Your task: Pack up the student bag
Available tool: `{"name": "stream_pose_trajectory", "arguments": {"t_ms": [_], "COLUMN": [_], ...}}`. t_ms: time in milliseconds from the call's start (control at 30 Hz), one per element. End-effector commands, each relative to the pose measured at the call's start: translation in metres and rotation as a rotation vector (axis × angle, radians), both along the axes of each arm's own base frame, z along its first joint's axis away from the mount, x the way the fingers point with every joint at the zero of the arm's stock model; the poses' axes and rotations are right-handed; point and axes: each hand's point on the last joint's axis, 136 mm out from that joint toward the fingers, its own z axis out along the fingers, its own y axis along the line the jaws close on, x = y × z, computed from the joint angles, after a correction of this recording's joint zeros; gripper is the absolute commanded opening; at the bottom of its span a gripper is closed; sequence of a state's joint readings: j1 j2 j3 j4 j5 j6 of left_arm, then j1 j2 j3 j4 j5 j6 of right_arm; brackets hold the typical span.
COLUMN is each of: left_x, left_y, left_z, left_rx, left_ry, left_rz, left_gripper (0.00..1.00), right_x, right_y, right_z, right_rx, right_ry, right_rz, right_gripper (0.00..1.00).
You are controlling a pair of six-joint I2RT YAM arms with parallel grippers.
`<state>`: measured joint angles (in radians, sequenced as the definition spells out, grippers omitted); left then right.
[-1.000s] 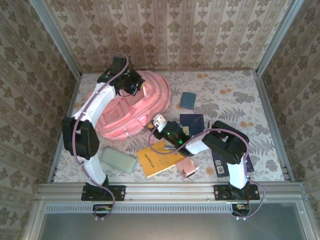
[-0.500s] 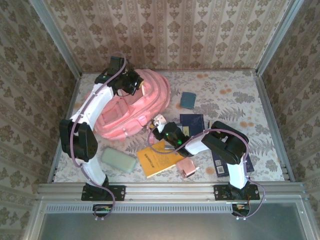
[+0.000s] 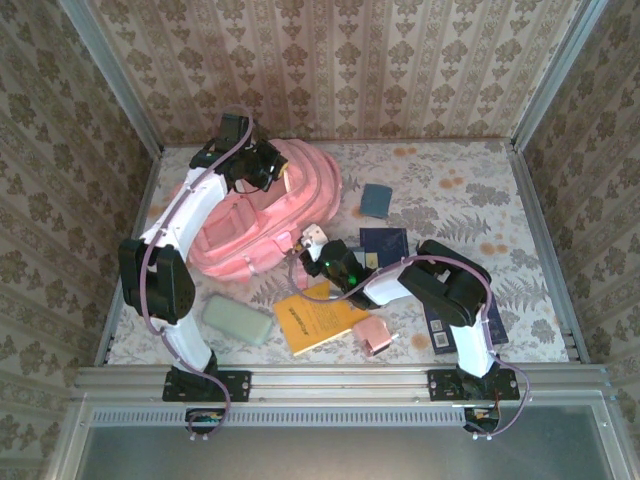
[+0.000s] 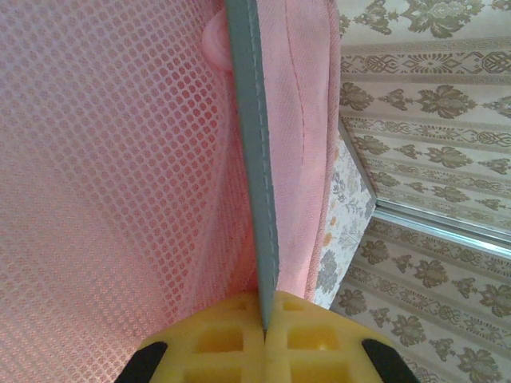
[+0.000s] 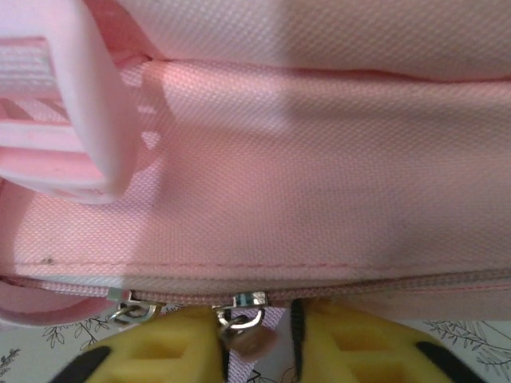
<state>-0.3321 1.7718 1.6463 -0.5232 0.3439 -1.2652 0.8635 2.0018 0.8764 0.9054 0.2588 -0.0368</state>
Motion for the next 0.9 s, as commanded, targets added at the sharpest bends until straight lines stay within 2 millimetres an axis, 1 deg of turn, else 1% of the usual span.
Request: {"name": "stream_pose_trajectory", "arguments": {"t_ms": [0, 100, 233, 400, 533, 633, 867], "left_x": [-0.002, -0.002, -0.001, -0.002, -0.004, -0.007, -0.013], "left_y": [-0.004, -0.002, 0.000, 0.002, 0.003, 0.005, 0.001], "left_z": [0.052, 0.051, 0.047, 0.043, 0.043, 0.040, 0.033], "left_rx": [-0.082, -0.077, -0.064, -0.026, 0.012, 0.046, 0.089], "left_ry": [-0.121, -0.120, -0.117, -0.122, -0.145, -0.151, -0.167], "left_rz": [-0.004, 0.000, 0.000, -0.018, -0.051, -0.075, -0.145], "left_gripper": [0.00, 0.00, 0.00, 0.00, 0.00, 0.00, 0.00], "right_x": [0.003, 0.000, -0.004, -0.005, -0.004, -0.002, 0.002], "right_y": [0.002, 0.002, -0.004, -0.017, -0.028, -0.038, -0.060], "right_z": [-0.005, -0.004, -0.004, -0.002, -0.003, -0.007, -0.011], "right_rx": [0.000, -0.010, -0.026, -0.048, -0.067, -0.095, -0.120], "right_ry": [0.017, 0.020, 0.020, 0.028, 0.062, 0.111, 0.212], "right_rz": [-0.020, -0.008, -0.010, -0.029, -0.055, -0.074, -0.099], "right_gripper": [0.20, 0.09, 0.01, 0.00, 0.00, 0.00, 0.00]}}
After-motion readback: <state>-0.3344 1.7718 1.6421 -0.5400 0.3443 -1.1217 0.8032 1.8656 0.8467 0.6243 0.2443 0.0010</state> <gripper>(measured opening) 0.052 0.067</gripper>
